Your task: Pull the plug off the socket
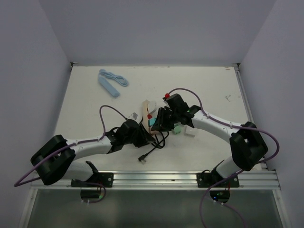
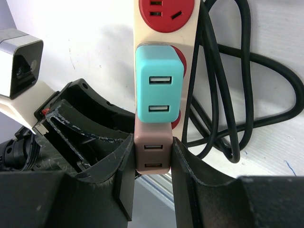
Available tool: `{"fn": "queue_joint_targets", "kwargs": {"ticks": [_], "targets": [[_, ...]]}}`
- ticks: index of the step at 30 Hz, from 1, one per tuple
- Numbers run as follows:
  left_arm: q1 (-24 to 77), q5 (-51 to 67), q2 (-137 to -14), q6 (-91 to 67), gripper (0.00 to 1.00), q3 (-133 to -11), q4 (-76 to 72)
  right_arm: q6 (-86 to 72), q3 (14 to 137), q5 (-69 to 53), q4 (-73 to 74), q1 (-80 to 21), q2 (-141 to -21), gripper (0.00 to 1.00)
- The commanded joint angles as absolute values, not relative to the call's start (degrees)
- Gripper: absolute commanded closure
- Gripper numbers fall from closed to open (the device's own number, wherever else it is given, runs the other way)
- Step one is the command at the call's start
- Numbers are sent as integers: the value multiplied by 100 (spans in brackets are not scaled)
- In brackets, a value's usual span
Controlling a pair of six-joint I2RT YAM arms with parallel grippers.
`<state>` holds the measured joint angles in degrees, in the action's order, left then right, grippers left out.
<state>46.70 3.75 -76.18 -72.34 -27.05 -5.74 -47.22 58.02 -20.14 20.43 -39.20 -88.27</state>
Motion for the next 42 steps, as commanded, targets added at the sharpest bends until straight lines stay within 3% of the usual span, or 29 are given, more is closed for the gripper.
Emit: {"fn": "queue_joint_targets", "kwargs": {"ticks": [1,5,11,16,27,34,42], "targets": [[4465,-1002,-8103,-7339,100,-2311,1898,-4377,5941,-2206,2452,-3516,-8007,100],[4465,-1256,-8122,-7093,100,-2960,2451,-4140,5986,-2022,2585,-3498,-7989,100],[4465,-2126,-8121,-6575,100,-3778,3454,-4525,5257,-2276,1251,-3507,-8121,100],[4456,-2188,-8288,-6294,100,-3849,3647,-4746,4773,-2461,317,-3507,-8139,100],[4456,-1846,-8007,-6039,100,-3586,3043,-4396,4719,-2286,270,-3305,-7638,100],[4412,-1468,-7217,-5722,100,-3227,2234,-4069,4746,-1416,975,-2067,-6848,100],[4245,-651,-6987,-5494,100,-2830,1354,-4456,4255,-1511,626,-379,-7066,100]]}}
